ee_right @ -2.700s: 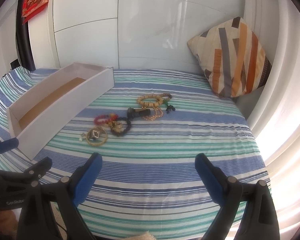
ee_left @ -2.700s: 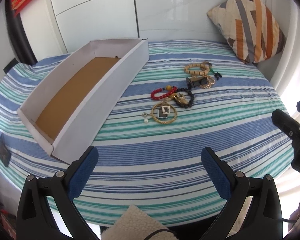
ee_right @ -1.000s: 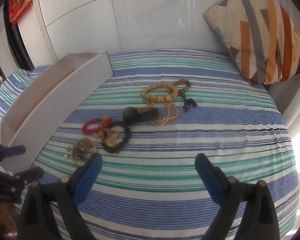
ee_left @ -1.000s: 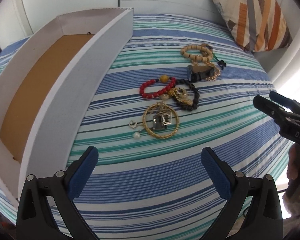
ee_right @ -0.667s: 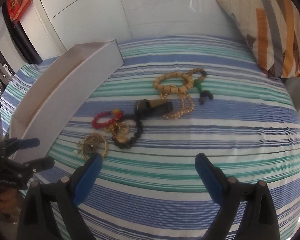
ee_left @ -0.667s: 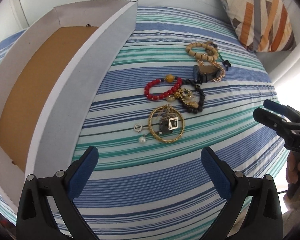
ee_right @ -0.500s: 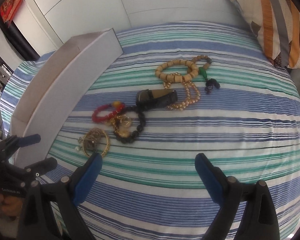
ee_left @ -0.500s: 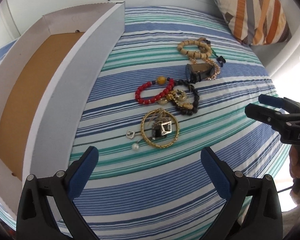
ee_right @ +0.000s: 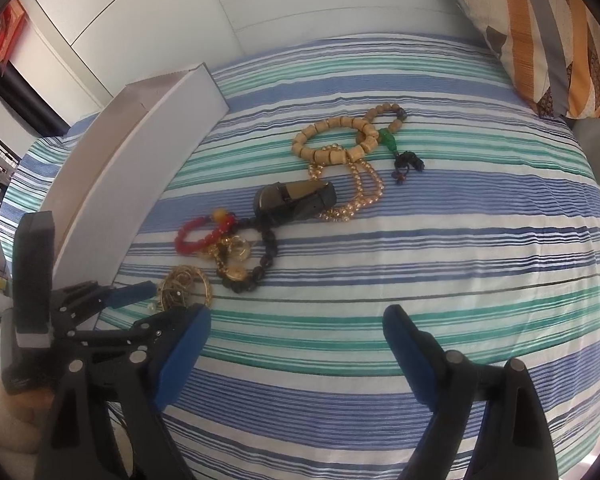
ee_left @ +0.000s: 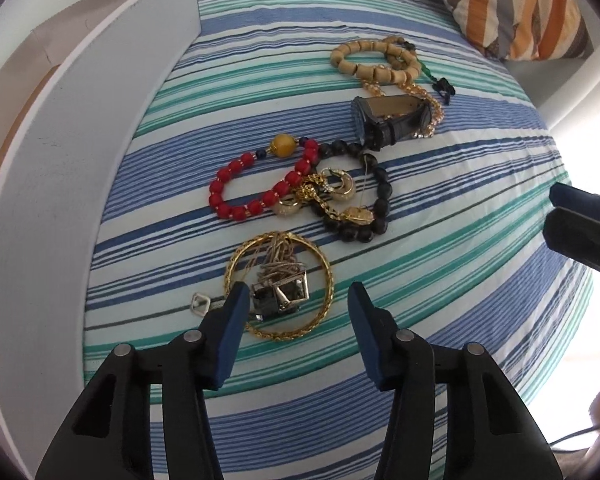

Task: Organize jewelry
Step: 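Grasp the gold square pendant with the left tool while the right tool grasps the black watch, then carry pendant and watch into the white tray and open both tools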

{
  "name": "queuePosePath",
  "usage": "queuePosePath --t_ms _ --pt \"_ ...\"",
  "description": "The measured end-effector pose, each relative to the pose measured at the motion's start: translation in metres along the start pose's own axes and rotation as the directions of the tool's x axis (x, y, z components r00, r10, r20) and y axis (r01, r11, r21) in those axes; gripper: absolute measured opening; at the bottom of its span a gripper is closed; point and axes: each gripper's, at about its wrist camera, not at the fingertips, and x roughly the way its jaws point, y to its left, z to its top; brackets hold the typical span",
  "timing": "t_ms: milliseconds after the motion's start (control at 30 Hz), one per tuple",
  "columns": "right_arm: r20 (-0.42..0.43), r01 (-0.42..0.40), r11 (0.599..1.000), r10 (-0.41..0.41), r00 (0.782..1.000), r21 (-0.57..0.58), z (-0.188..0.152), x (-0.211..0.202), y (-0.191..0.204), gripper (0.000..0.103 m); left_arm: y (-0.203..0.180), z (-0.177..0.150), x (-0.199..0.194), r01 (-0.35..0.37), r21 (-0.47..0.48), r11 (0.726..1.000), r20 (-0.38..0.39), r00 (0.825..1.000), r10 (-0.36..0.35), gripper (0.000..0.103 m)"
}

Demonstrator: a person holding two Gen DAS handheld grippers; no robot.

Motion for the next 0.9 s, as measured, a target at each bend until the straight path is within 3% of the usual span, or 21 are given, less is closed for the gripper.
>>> queuePosePath --t_ms 167,367,600,767,900 --pt "0.007 -0.005 1.0 0.005 1.0 0.008 0.0 -0.002 -0.008 0.088 0.003 0.002 0.012 -0.014 -0.022 1.0 -0.033 0.999 0.014 0.032" --pt "0.029 -0.006 1.0 0.006 1.0 0.017 0.006 -0.005 -0.015 0.086 -0.002 0.004 0.013 -0.028 -0.004 1.0 -0.026 0.999 0.028 0.031" --pt "0.019 -0.025 0.999 0.024 1.0 0.042 0.012 -0.003 -0.022 0.083 0.012 0.0 -0.038 0.038 -0.055 0.998 0.032 0.999 -0.036 0.031" --pt "0.001 -0.093 0.991 0.094 0.996 0.099 0.028 0.018 -0.026 0.083 0.028 -0.004 -0.076 0.07 -0.11 0.992 0.076 0.995 -0.062 0.031" --pt "-0.031 -0.216 0.939 0.233 0.972 0.269 0.046 0.054 -0.031 0.079 0.04 -0.004 -0.099 0.069 -0.154 0.986 0.109 0.993 -0.053 0.031"
